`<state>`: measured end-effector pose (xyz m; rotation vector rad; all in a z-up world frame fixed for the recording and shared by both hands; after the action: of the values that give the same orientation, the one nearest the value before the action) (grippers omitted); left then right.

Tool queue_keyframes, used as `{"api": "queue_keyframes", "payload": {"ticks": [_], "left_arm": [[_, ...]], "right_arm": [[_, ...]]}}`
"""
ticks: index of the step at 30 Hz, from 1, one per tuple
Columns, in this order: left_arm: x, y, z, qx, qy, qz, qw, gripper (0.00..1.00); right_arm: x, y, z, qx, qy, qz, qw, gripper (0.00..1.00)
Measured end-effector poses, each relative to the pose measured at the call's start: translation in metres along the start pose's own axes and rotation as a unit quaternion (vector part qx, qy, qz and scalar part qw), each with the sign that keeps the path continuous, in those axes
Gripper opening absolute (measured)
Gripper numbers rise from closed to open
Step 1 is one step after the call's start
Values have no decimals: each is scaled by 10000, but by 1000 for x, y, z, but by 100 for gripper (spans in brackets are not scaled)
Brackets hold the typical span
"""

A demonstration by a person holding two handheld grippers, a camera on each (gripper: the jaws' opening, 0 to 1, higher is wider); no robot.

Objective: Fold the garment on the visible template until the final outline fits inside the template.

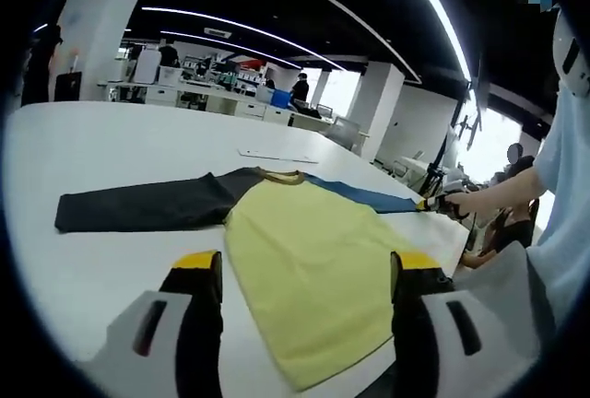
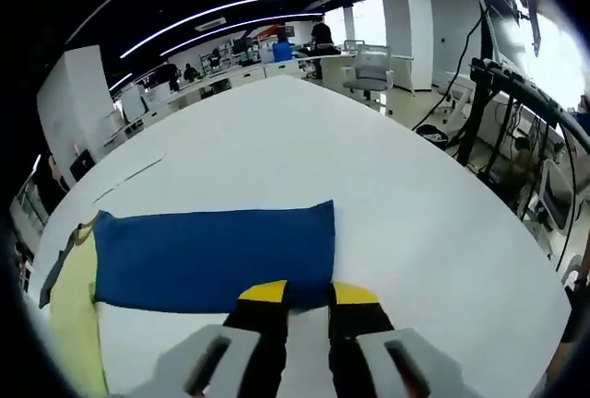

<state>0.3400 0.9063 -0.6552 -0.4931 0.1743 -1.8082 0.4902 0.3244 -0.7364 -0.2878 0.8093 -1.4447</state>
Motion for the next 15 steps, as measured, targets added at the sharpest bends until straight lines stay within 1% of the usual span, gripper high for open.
{"api": "queue_keyframes", "payload": {"ticks": [3, 4, 5, 8, 10, 12, 13, 14, 15], "left_arm": [[-1, 0, -1, -15, -16, 8, 10000, 71], [-1, 0, -1, -18, -19, 7, 10000, 71], [-1, 0, -1, -26, -24, 7, 10000, 70], [-1, 1, -2, -26, -25, 6, 10000, 70], [-1, 1, -1, -17, -30, 5, 10000, 70], [-1, 1, -2, -21, -28, 24, 10000, 70], [-1, 1, -1, -12, -25, 21, 10000, 70], [-1, 1, -1, -5, -28, 15, 10000, 70], [0, 1, -1, 4, -26, 10, 10000, 70]], "right_arm": [[1, -1, 0, 79, 231, -32, 9997, 8], [1, -1, 0, 98, 275, -29, 9996, 5], [0, -1, 0, 117, 314, -19, 9994, 1], [-3, -3, 2, 158, 326, -10, 9993, 0], [-5, -4, 4, 173, 182, -12, 9997, 0], [-10, -5, 8, 163, 67, 72, 9998, 0], [-15, -7, 12, 184, -111, 160, 9996, 0], [-18, -8, 15, 198, -192, 185, 9994, 0], [-25, -9, 21, 246, -296, 285, 9988, 0]]}}
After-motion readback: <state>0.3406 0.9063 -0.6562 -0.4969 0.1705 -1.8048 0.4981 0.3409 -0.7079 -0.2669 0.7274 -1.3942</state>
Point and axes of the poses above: the point that each gripper's makers call its tool centre point, and the gripper's own axes: y roughly forward along the fingers, x roughly to its right, z roughly out of its top, the point moved 2 cm from there along -y, roughly backward along the fingers, and after that the axes turned 14 degrees about z, right-handed, at the moved point
